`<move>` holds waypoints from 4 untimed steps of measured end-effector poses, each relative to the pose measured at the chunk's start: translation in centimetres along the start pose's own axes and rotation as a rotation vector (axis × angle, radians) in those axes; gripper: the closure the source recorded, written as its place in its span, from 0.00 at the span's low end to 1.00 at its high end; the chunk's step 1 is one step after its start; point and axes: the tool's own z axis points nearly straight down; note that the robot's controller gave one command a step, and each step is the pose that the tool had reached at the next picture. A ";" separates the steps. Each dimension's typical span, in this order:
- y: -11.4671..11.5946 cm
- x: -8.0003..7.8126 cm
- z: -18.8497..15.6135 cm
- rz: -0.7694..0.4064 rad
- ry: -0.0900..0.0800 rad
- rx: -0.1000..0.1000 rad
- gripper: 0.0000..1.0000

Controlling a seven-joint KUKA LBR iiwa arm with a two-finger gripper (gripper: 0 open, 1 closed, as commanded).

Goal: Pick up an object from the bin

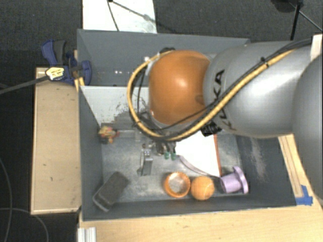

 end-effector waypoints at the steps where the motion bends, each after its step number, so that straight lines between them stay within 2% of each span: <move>1: -0.1 -0.2 -0.5 0.005 -0.008 -0.002 0.00; 2: -1.4 1.1 -0.2 -0.074 -0.010 -0.003 0.00; 3: -4.3 1.0 2.7 -0.158 -0.010 0.000 0.00; 4: -7.0 2.1 3.8 -0.159 -0.006 0.000 0.00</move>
Offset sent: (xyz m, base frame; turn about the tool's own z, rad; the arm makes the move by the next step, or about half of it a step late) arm -0.0407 -0.0519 -0.0071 -0.2296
